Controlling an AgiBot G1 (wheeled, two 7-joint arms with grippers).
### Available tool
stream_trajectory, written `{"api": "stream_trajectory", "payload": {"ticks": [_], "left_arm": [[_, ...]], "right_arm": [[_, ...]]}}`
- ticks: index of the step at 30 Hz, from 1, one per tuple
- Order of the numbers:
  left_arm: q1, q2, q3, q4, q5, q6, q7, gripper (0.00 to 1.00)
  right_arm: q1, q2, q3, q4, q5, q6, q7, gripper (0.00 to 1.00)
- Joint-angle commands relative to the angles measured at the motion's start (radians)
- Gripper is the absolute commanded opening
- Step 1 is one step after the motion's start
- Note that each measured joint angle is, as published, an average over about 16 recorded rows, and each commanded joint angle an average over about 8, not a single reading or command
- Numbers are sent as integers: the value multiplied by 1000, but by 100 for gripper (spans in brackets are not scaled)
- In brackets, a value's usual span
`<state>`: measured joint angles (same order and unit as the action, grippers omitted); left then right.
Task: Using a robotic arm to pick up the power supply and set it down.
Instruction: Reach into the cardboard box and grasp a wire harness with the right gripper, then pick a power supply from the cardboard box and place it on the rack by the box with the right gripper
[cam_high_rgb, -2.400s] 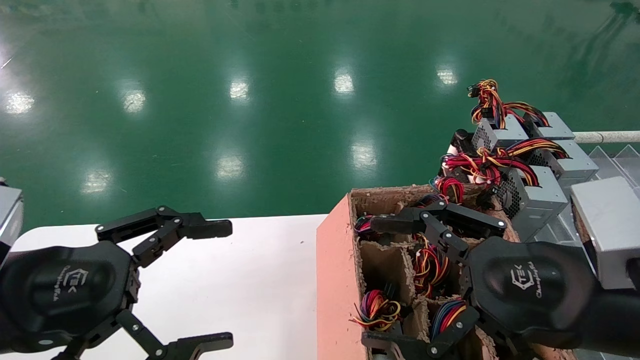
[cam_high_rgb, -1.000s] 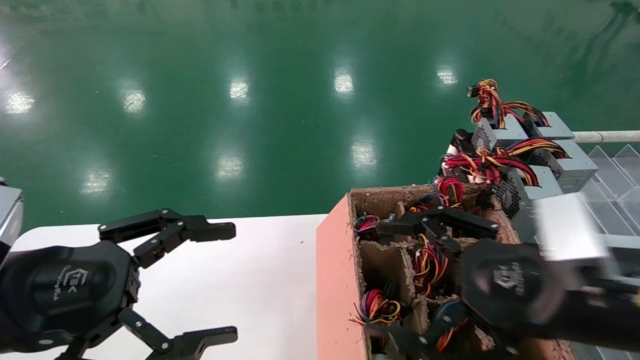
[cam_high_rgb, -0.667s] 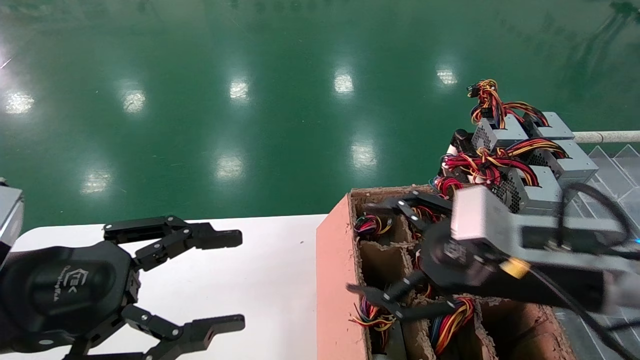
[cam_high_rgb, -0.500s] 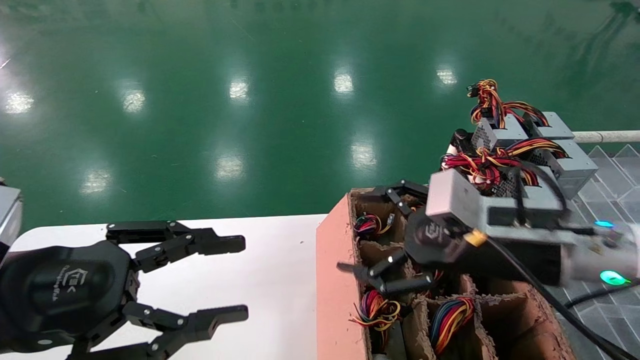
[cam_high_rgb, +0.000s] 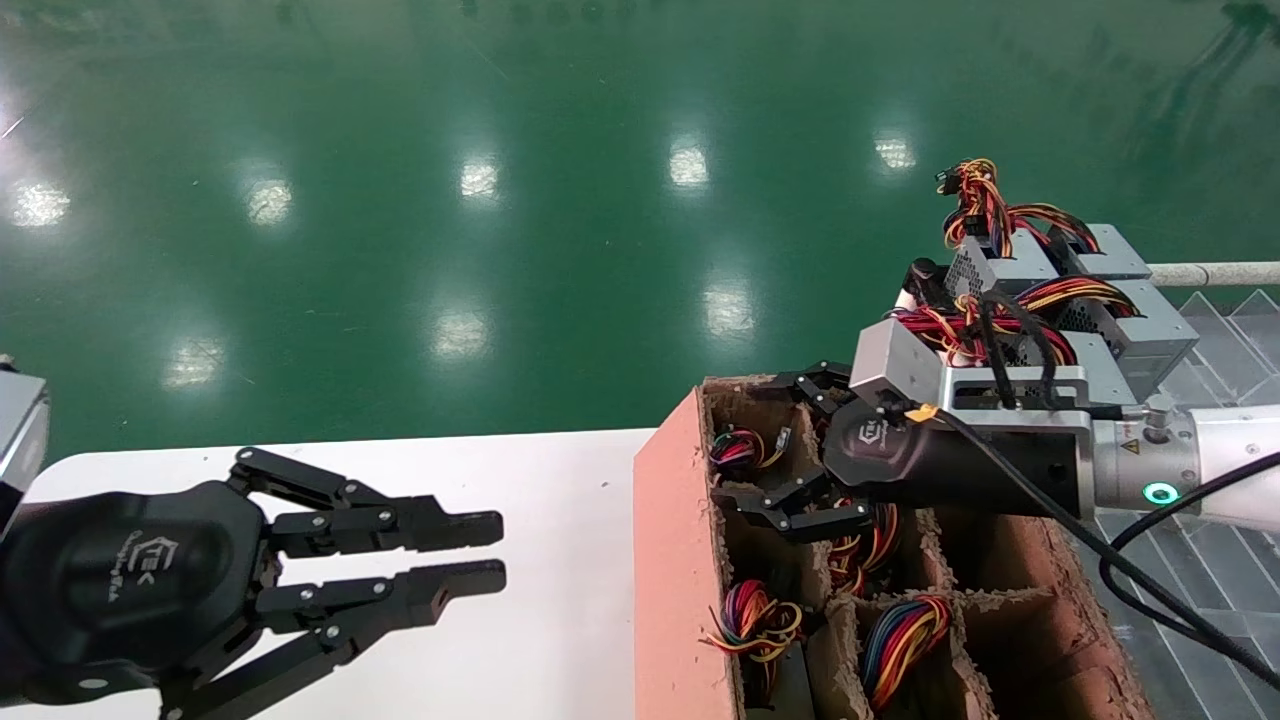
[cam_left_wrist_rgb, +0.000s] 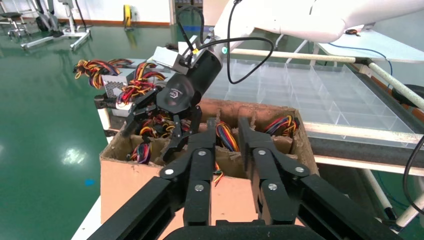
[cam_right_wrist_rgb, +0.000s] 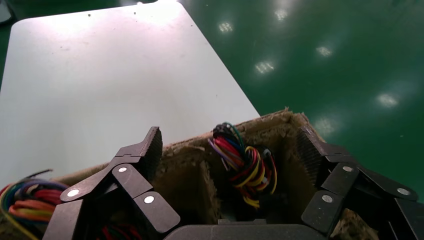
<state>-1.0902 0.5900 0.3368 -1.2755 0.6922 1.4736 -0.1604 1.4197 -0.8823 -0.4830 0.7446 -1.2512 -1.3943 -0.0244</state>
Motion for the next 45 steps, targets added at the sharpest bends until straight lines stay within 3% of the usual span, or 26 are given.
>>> {"api": "stream_trajectory", "payload": {"ticks": [1,21,45], "left_arm": [[0,0,0,0,0,0,0,0],[0,0,0,0,0,0,0,0],[0,0,1,0,-1,0,1,0]], "right_arm": [[13,-5,-3,-40,-3,-15,-20,0],[90,-55,-26,-218,-40,-53,-130,0],[126,-48,-23,-270,-37,-75,-144,0]]}}
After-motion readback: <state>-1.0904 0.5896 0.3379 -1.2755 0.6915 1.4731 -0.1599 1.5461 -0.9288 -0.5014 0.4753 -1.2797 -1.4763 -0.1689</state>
